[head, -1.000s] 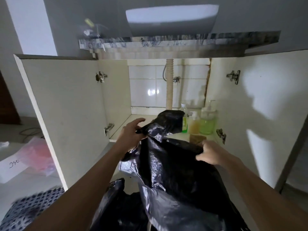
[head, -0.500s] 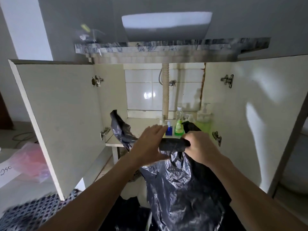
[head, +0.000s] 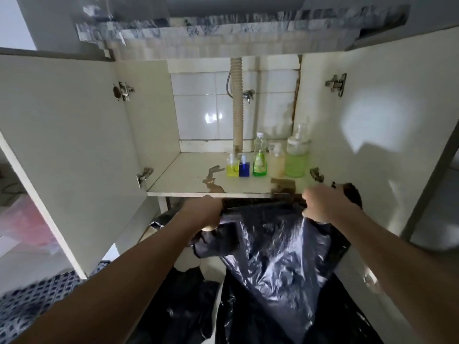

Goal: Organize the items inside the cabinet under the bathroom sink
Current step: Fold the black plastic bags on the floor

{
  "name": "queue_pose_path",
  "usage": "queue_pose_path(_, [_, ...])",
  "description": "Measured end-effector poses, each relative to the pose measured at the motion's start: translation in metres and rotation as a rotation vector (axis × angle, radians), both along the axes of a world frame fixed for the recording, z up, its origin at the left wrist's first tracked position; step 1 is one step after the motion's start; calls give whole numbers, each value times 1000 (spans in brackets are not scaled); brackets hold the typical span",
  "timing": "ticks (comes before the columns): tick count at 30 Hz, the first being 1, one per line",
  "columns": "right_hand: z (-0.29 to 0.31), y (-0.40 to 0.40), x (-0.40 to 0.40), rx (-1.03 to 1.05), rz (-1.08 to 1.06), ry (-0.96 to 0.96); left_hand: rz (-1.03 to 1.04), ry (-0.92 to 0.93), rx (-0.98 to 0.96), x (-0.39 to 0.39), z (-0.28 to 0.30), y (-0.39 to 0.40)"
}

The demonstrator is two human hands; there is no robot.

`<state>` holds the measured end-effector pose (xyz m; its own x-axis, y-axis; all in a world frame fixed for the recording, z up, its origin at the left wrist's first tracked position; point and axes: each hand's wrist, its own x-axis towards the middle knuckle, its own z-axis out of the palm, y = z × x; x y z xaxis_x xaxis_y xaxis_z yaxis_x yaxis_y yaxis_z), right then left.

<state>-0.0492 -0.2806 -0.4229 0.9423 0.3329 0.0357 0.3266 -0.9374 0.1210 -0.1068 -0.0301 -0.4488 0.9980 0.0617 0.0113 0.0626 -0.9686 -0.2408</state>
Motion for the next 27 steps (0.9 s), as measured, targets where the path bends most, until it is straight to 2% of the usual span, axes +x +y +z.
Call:
queue_pose_path(3, [-13, 0, 23, 72, -67, -198, 15, -66, -30, 28, 7, -9])
queue_pose_path(6, [-14, -13, 39, 211, -101, -351, 16, -223, -74, 55, 20, -10])
queue_pose_path(10, [1, -27, 44, 418, -36, -616, -29, -430, -89, 61, 41, -17])
queue_pose_path(13, [8, -32, 33, 469, 45, -702, -64, -436, -173, 47, 44, -20])
queue_pose_path(15, [7, -39, 22, 479, 130, -743, -95, -344, -244, 35, 34, -19])
queue_pose_path(17, [7, -50, 11, 464, 236, -651, -136, -129, -218, 23, 19, -22])
queue_pose_path(19, [6, -60, 2, 404, 281, -328, -158, 114, -148, 12, 3, -32])
queue_pose_path(21, [-3, -67, -5, 232, 201, 44, -182, 332, -83, 6, -16, -44])
queue_pose_path(22, [-12, -67, -9, 142, 164, 167, -196, 418, -62, 4, -27, -50])
queue_pose_path(24, [-37, -67, -12, 20, 122, 313, -227, 519, -7, 4, -55, -57])
queue_pose_path(27, [-83, -66, -16, -108, 86, 432, -248, 613, 28, -3, -108, -63])
